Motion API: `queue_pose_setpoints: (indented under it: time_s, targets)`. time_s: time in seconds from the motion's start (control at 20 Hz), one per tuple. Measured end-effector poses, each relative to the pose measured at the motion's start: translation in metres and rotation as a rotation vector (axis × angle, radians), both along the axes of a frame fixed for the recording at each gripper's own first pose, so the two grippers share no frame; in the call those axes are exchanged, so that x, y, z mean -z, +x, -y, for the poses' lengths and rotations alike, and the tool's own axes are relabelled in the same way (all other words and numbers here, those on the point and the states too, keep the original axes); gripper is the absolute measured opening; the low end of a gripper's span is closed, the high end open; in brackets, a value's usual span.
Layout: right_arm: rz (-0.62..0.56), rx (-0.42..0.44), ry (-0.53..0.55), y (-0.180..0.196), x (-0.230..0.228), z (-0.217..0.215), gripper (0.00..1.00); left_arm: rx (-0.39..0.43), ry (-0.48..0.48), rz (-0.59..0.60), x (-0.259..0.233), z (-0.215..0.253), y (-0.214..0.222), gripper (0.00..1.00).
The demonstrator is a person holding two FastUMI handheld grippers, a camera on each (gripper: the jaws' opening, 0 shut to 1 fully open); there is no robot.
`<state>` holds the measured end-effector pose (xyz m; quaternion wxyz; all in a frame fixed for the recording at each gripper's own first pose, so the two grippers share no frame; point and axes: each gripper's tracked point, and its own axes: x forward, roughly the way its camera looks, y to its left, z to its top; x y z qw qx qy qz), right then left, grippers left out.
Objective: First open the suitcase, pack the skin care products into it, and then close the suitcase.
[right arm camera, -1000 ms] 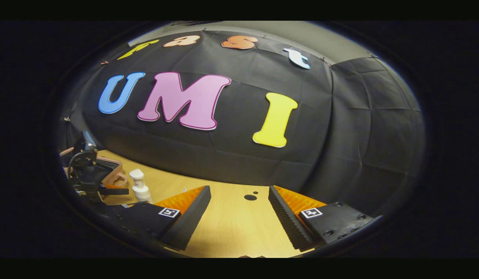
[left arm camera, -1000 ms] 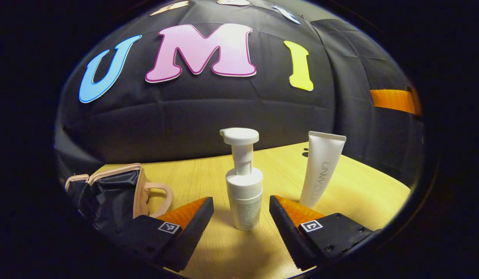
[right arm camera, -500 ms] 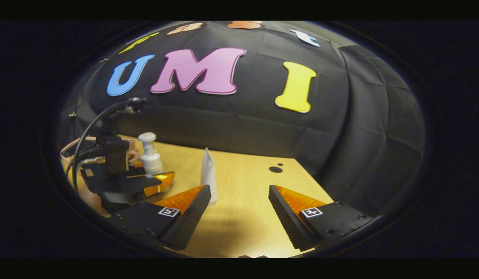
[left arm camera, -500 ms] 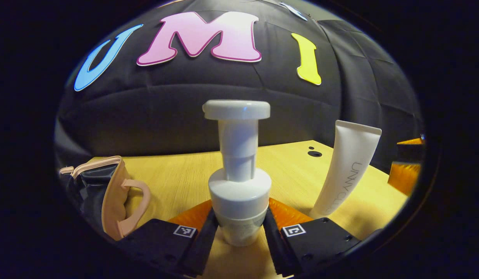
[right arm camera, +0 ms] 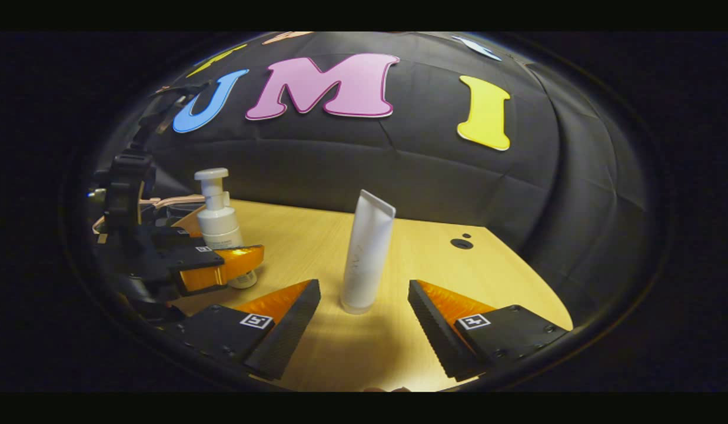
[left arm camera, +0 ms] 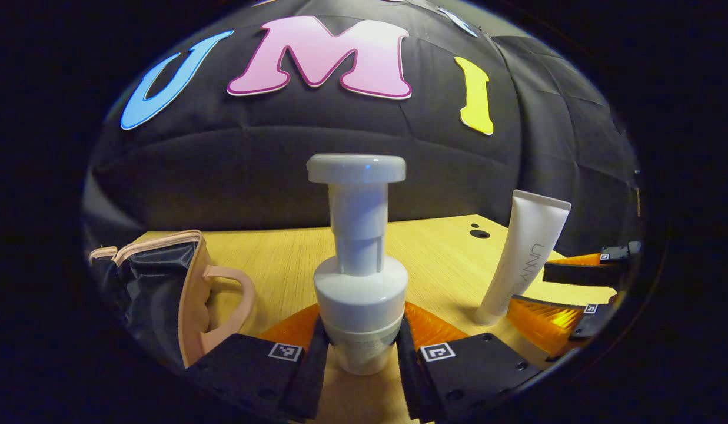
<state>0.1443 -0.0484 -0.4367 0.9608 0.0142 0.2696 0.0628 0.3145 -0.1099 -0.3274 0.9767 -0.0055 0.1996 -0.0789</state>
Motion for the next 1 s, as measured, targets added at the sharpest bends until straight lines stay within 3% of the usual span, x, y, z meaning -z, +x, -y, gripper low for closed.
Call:
queue_pose_setpoints:
  time_s: [0.05,0.25,0.5,0.6,0.95,1.0]
  targets:
    - [0.012,0.008,0.002,0.006,0.001,-0.001,0.98,-0.009,0.017,0.01,-0.006,-0.007,-0.002,0.62]
    - [0.02,0.048,0.029,0.025,0.016,-0.005,0.97,-0.005,0.014,0.046,-0.044,-0.012,-0.018,0.55]
    - [0.085,0.082,0.004,0.054,0.016,-0.007,0.95,-0.013,-0.001,0.077,-0.087,-0.023,-0.04,0.58]
    - [0.087,0.064,0.008,0.063,0.018,-0.014,0.56,-0.026,-0.005,0.085,-0.1,-0.029,-0.048,0.58]
    - [0.109,-0.009,0.036,0.062,0.013,-0.026,0.34,-0.08,0.024,0.079,-0.116,-0.058,-0.066,0.58]
    - [0.104,-0.007,0.04,0.062,0.014,-0.026,0.31,-0.092,0.019,0.077,-0.116,-0.062,-0.068,0.54]
